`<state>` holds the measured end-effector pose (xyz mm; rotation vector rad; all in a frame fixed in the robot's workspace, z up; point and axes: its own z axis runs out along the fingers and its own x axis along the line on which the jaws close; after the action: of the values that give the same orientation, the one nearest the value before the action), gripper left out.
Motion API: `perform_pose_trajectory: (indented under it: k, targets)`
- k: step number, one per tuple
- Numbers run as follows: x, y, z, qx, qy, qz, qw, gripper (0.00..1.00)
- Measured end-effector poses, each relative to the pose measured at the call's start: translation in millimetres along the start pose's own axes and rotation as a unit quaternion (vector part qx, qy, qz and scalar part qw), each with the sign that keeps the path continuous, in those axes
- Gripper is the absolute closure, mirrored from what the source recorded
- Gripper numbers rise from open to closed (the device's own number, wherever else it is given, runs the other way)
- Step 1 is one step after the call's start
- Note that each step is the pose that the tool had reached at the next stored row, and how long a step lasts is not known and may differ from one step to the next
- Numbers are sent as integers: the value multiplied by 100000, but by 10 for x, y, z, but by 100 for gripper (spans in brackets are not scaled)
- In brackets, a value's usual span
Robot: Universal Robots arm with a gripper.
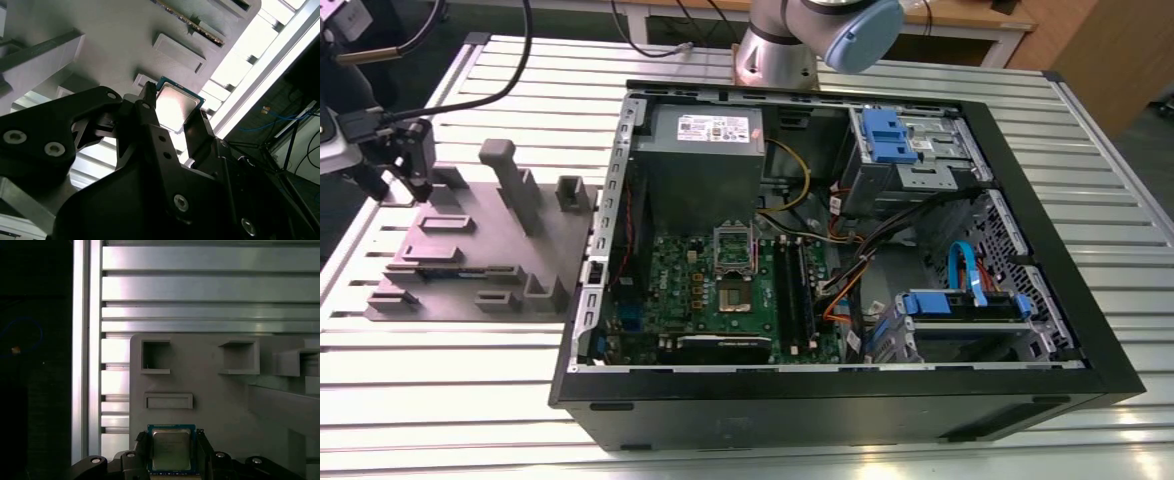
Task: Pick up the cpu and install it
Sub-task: 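Pick up the cpu and move it towards the insertion slot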
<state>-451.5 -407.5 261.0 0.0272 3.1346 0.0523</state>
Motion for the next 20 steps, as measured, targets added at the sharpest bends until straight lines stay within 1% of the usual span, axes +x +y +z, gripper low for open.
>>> perform_pose_trajectory:
  k: [20]
  targets:
    - [0, 2, -46, 0, -1, 3, 100000, 53]
